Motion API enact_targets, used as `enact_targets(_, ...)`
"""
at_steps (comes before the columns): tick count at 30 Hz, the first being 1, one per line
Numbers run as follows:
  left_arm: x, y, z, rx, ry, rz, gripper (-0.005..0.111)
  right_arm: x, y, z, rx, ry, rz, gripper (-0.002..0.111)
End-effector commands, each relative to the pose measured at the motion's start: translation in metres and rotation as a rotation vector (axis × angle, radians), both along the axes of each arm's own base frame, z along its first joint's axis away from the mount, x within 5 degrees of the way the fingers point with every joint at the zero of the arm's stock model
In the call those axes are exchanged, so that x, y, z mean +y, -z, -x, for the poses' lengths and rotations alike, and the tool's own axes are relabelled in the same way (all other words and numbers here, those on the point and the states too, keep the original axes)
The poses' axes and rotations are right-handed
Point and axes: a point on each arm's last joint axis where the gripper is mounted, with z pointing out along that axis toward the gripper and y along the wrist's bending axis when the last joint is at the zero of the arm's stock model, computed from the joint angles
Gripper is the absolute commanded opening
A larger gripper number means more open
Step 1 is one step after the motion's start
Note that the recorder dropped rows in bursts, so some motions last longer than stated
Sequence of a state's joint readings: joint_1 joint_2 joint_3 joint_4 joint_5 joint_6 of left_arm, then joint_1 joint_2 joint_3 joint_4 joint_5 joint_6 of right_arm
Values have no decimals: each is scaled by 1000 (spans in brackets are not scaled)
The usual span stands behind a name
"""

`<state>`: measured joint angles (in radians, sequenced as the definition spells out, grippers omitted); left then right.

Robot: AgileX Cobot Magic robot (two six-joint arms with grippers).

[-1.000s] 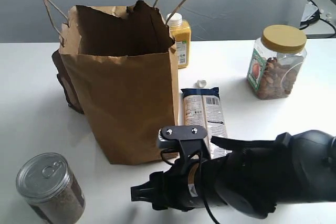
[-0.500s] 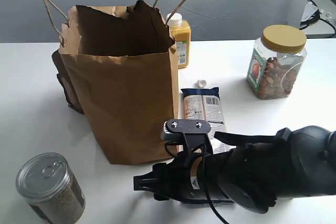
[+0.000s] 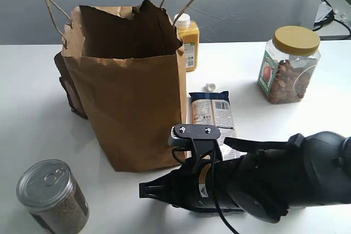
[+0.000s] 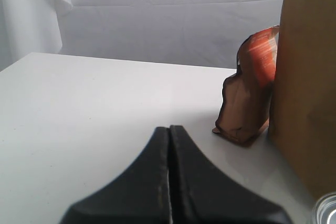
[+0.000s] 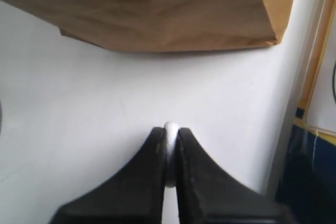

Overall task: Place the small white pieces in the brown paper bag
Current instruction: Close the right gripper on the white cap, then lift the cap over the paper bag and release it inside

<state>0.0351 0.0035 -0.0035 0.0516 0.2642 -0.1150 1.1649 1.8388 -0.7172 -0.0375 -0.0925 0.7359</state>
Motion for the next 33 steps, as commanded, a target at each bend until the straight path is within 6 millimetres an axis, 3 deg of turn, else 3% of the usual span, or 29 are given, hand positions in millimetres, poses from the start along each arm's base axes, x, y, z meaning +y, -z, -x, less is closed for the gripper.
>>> enact_targets(1,0,1,0,-3,5,13,0,2,-5,10,-9,-45,1,0)
enact_targets(7,0,1,0,-3,5,13,0,7,-36,44,-48,-186,-25,0)
enact_targets(13,0,1,0,-3,5,13,0,4,-93,76,-105,-287,-208,0)
enact_targets(19,0,1,0,-3,5,13,0,-8,-160,84,-193,-296,-553,0)
enact_targets(22,0,1,0,-3,5,13,0,-12,-192,79,-244,-271,-717,0)
enact_targets(27,0,1,0,-3,5,13,0,0,-239,69,-378,-301,-731,0)
enact_targets(29,0,1,0,-3,5,13,0,7,-256,58,-426,-290,-708,0)
enact_targets(33,0,1,0,-3,5,13,0,17,-271,24,-463,-211,-631,0)
